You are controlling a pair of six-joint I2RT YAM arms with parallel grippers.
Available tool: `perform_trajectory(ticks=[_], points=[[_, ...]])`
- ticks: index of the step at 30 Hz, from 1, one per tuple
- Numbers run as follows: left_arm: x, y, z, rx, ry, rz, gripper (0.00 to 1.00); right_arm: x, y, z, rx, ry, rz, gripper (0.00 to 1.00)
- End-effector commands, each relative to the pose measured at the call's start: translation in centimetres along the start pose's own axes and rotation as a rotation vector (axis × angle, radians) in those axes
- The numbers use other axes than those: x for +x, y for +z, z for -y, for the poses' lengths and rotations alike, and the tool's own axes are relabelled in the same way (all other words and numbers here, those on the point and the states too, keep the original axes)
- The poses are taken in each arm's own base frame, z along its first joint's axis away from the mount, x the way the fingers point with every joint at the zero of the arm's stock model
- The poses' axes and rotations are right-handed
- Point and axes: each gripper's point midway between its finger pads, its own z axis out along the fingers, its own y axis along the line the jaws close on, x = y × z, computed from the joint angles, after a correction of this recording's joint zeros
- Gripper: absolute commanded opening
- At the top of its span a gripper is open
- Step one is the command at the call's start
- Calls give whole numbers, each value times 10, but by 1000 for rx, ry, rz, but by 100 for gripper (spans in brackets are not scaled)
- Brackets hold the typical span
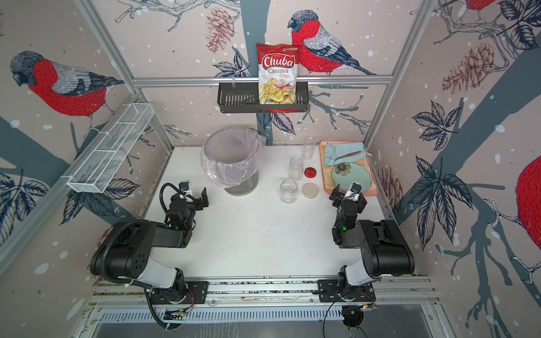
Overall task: Empty moldy mung beans from jars
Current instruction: Reset both arms
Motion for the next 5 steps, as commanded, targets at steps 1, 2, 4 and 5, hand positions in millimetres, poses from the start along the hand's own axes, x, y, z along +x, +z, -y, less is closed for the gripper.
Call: perform_trajectory(ticks=[1,2,4,5], points=[[-12,0,-1,1,-23,44,99,-1,2,-1,-6,7,3,100],[-13,0,0,2,-24,45,99,-2,2,-2,-7,8,4,100],[-12,0,-1,1,-24,45,99,-3,0,-1,-8,11,9,99],[-12,0,-1,2,-24,45,99,-4,-2,0,-8,14,14,100]])
